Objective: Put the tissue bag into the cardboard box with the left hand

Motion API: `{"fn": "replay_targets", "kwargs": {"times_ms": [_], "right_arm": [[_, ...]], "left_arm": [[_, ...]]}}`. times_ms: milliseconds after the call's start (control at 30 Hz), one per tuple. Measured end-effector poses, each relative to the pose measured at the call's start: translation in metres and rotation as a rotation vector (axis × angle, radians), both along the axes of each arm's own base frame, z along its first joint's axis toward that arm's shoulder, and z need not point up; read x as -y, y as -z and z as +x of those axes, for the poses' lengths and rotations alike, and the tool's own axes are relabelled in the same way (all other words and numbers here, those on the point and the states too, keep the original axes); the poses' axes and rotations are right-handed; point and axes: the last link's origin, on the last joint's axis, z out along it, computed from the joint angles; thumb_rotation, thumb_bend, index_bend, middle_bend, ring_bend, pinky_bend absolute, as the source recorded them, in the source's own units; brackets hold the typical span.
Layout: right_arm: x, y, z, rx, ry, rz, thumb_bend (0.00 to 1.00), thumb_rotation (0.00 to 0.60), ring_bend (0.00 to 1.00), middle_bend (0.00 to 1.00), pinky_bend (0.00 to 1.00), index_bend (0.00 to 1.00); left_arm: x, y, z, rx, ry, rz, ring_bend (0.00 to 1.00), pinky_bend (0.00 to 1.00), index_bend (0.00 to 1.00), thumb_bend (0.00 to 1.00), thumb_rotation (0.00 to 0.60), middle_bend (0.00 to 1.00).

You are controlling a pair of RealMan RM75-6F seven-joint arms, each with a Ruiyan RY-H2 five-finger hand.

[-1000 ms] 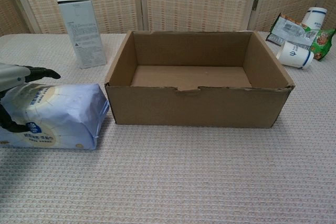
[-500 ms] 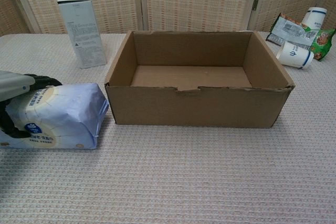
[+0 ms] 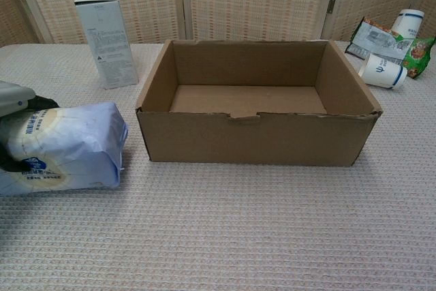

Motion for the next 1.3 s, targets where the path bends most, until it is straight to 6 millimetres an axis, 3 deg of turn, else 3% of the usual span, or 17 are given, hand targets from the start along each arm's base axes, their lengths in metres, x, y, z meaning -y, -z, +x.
{"fn": "replay_targets", "kwargs": {"times_ms": [300, 533, 900, 1300], "right_arm": [[0.0, -0.001, 0.001, 0.006, -0.003, 0.0, 0.0, 0.6, 0.0, 0.03, 0.0, 0.06], [-0.002, -0.002, 0.002, 0.009, -0.01, -0.003, 0.0, 0.6, 0.0, 0.03, 0.0, 0.06], [-0.002, -0.006, 0.002, 0.014, -0.008, -0.015, 0.0, 0.6, 0.0, 0.03, 0.0, 0.06], [-0.001, -0.011, 0.001, 0.021, 0.004, -0.034, 0.0, 0.6, 0.0, 0.03, 0.0, 0.06]], "left_arm": [[0.0, -0.055, 0.002, -0.097, 0.007, 0.065, 0.44, 0.58, 0.46, 0.21, 0.6, 0.52], [-0.007, -0.1, 0.022, -0.13, 0.056, 0.184, 0.44, 0.58, 0.46, 0.21, 0.6, 0.52], [-0.024, -0.092, 0.078, -0.042, 0.242, 0.237, 0.44, 0.58, 0.46, 0.21, 0.6, 0.51], [-0.04, -0.053, 0.147, 0.142, 0.425, 0.258, 0.42, 0.56, 0.44, 0.21, 0.6, 0.5]]}}
